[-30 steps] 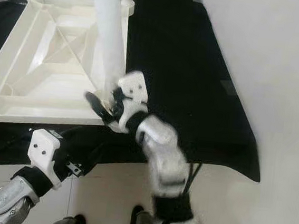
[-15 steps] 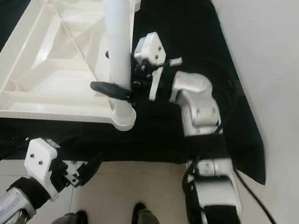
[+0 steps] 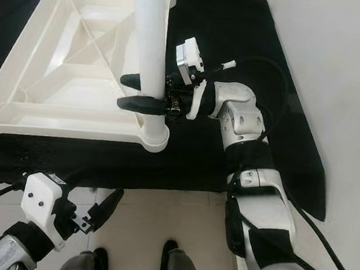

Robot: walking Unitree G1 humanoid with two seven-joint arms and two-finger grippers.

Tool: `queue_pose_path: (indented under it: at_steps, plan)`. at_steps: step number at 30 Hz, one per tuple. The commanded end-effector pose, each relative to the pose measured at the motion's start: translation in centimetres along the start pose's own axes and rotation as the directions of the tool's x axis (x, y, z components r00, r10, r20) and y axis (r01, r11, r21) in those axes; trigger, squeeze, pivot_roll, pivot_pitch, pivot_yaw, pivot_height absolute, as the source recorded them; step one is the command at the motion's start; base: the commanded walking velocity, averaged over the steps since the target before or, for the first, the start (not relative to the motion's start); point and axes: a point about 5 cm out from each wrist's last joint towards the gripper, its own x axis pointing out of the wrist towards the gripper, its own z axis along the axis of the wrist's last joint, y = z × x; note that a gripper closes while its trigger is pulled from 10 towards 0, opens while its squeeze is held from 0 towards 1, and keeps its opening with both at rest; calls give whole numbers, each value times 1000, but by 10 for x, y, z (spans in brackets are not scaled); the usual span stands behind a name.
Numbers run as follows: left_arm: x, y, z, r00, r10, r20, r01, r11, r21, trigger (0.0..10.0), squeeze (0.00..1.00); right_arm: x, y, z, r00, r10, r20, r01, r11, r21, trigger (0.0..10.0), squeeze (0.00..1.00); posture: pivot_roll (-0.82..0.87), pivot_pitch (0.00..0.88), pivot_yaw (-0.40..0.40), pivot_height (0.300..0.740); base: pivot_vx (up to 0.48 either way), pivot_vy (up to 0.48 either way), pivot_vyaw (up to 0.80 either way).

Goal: Building children table

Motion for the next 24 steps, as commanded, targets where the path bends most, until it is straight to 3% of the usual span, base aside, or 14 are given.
queue_pose_path:
  at_steps: [1,2,7,8,9,10,11,12,13,14,15,17,23,24]
  plan:
    - [-3,-1,-1,1000,-6,-20,7,1000,6,10000,0,-3,-3,-1,999,-34,-8,34,999,-1,0,0,161,349,-29,740,0,0,0]
    - [-1,-1,-1,1000,-4,-17,5,1000,6,10000,0,-12,-2,-7,988,-151,-40,150,988,-39,0,0,146,343,-37,740,0,0,0]
    - [0,-1,-1,1000,-3,-14,3,1000,5,10000,0,-20,0,-12,969,-239,-60,235,970,-65,0,0,136,341,-42,740,0,0,0]
    - [2,0,-1,1000,-3,-10,3,1000,5,10000,0,-25,11,-21,941,-331,-66,330,944,-27,0,0,111,336,-49,740,0,0,0]
    - [2,0,-1,1000,-3,-10,3,1000,5,10000,0,-25,11,-21,941,-331,-66,330,944,-27,0,0,111,336,-49,740,0,0,0]
    - [3,0,-1,1000,-6,-6,6,1000,4,10000,0,-21,25,-40,836,-531,-139,537,844,5,0,0,101,331,-52,740,0,0,0]
    - [3,0,-1,1000,-6,-6,6,1000,4,10000,0,-21,25,-40,836,-531,-139,537,844,5,0,0,101,331,-52,740,0,0,0]
    - [4,2,-1,1000,-9,-4,9,1000,4,10000,0,-17,47,-60,563,-786,-254,802,595,-63,0,0,88,325,-49,740,0,0,0]
    - [6,2,-1,1000,-16,-2,16,1000,4,10000,0,-2,79,-69,419,-857,-301,889,455,-57,0,0,88,322,-34,740,0,0,0]
    - [6,2,-1,1000,-16,-2,16,1000,4,10000,0,-2,79,-69,419,-857,-301,889,455,-57,0,0,88,322,-34,740,0,0,0]
    - [8,3,-2,1000,-21,-2,21,1000,5,10000,0,7,98,-70,347,-883,-317,925,378,-40,0,0,86,324,-31,740,0,0,0]
    - [11,5,-3,1000,-30,-1,30,1000,9,10000,0,38,101,-67,423,-864,-273,903,426,50,0,0,67,299,-13,740,0,0,0]
    - [15,6,-5,999,-34,0,34,999,12,10000,0,55,80,-59,464,-862,-204,885,459,72,157,0,83,280,-24,740,0,0,0]
    - [16,6,-5,1000,-30,2,30,999,16,10000,0,59,75,-54,484,-855,-186,875,478,81,10000,0,88,279,-31,740,0,0,0]
